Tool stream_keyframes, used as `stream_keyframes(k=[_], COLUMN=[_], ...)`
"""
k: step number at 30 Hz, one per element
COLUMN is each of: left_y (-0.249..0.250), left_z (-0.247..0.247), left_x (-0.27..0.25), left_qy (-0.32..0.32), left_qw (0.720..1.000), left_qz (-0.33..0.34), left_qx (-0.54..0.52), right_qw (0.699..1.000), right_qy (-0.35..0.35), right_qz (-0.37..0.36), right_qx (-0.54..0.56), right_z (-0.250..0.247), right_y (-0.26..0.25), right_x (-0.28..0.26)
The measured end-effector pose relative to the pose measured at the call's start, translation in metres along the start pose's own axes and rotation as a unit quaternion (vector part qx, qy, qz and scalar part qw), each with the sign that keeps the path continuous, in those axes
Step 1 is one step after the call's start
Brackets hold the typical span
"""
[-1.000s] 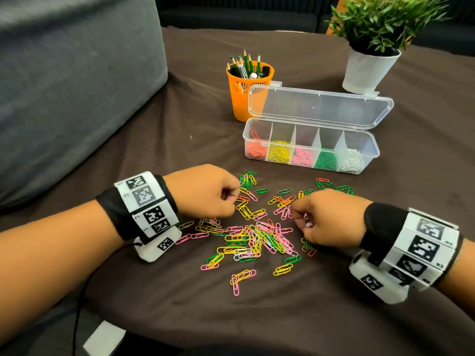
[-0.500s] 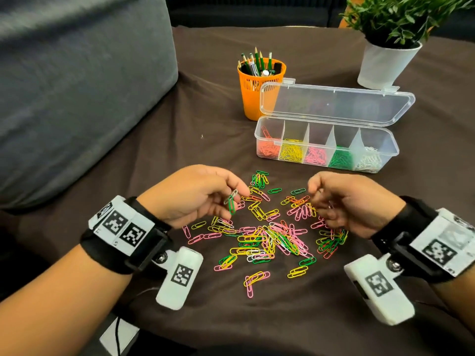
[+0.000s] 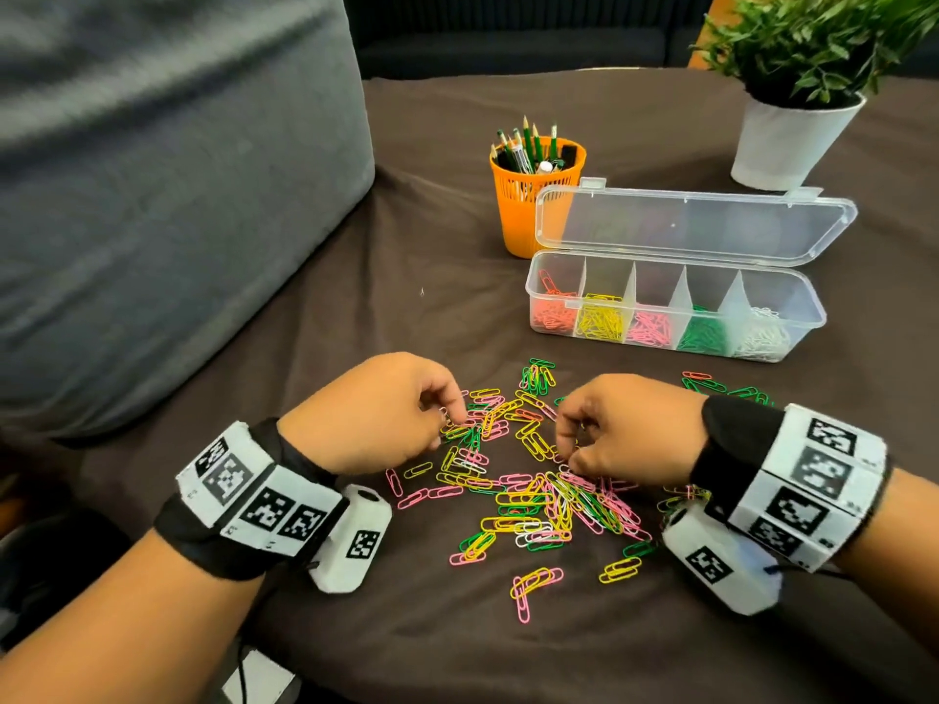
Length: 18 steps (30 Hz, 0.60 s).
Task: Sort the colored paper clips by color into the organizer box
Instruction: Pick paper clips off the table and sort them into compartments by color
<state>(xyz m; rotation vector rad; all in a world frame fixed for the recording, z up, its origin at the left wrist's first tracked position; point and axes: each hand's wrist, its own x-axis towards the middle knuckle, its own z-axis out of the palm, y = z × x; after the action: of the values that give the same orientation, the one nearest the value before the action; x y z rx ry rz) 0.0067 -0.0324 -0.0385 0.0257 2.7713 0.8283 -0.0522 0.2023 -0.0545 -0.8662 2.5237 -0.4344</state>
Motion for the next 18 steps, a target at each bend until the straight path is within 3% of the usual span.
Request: stream_keyframes(k=[5, 11, 18], left_y=[0.011, 0.009, 0.009], left_z=[0.007, 0.019, 0.016], left_x=[-0.008, 0.007, 0.018], left_qy=[-0.101, -0.112, -0.117], left_qw=[0.988, 0.956, 0.952], left_qz=[0.043, 0.121, 0.108], left_qx=[0.107, 0.243, 0.260], right_qw=[0.998, 0.997, 0.991], right_qy=[-0.014, 0.028, 0.003], right_qz=[0.024, 0.016, 0.003], right_qx=[-0.049, -0.077, -0.137], right_z=[-0.005, -0.005, 0.005], right_y=[0.014, 0.013, -0.013], right_x=[-0.015, -0.018, -0.006])
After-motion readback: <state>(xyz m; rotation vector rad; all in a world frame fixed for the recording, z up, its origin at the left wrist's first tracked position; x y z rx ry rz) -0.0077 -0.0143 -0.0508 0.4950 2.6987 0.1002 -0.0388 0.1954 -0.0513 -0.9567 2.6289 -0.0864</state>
